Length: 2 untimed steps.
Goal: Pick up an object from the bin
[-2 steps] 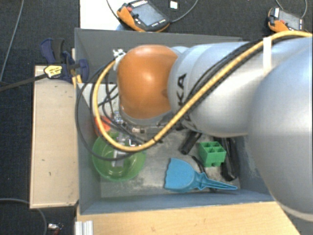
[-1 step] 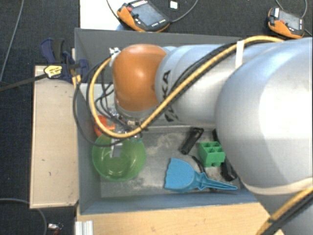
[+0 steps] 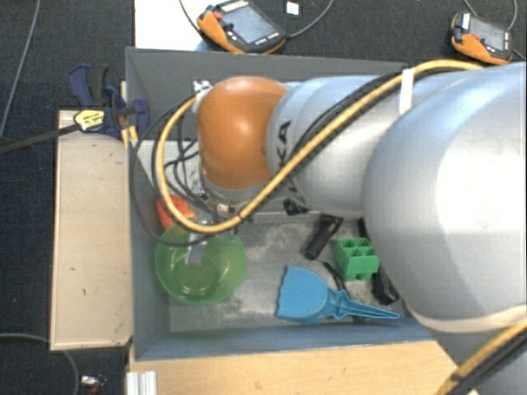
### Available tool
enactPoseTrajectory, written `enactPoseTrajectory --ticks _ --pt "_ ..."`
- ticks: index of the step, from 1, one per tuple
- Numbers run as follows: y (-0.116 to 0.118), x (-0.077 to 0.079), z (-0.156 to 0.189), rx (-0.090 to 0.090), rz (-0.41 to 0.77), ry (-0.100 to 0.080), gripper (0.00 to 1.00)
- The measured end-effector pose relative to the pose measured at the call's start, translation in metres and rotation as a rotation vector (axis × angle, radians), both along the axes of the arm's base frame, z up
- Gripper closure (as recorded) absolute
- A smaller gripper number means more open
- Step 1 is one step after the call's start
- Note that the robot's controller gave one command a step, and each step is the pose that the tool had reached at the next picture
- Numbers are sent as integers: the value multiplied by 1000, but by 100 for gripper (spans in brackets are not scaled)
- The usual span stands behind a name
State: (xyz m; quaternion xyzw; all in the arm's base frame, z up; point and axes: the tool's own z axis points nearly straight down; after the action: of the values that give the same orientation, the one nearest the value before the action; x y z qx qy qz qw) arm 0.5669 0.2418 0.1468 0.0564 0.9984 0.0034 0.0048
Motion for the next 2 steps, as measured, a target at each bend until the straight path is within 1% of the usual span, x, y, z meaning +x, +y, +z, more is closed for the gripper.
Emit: enactPoseTrajectory --ticks 1,2 --pt "-7 9 -19 -4 128 4 100" --pt "-7 9 -19 -4 127 4 100"
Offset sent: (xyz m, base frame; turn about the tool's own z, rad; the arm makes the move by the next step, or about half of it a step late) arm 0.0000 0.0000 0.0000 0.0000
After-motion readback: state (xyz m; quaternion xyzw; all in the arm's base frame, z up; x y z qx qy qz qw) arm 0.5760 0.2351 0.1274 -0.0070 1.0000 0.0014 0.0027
